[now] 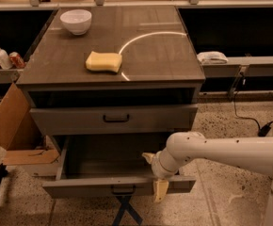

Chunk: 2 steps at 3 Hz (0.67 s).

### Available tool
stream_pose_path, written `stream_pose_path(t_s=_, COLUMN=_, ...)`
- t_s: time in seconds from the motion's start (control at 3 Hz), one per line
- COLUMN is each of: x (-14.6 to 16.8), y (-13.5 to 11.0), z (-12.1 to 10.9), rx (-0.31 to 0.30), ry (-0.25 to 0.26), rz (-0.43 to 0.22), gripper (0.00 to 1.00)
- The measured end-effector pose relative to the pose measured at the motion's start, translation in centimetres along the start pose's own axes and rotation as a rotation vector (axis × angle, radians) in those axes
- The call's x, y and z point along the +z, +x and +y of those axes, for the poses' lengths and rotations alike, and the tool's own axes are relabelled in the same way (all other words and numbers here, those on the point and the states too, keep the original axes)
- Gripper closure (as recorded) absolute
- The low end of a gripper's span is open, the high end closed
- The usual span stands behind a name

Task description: Open middle drawer

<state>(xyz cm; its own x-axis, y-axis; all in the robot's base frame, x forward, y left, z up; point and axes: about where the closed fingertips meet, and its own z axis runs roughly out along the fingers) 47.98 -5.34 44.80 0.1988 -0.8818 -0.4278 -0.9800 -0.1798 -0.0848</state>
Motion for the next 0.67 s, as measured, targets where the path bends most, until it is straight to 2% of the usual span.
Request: stream_pose_path(t_s=0.67, x=-8.1, y=0.7, z=2.2, rx=0.004, ry=0.039, rz=0.096, gripper=0.0)
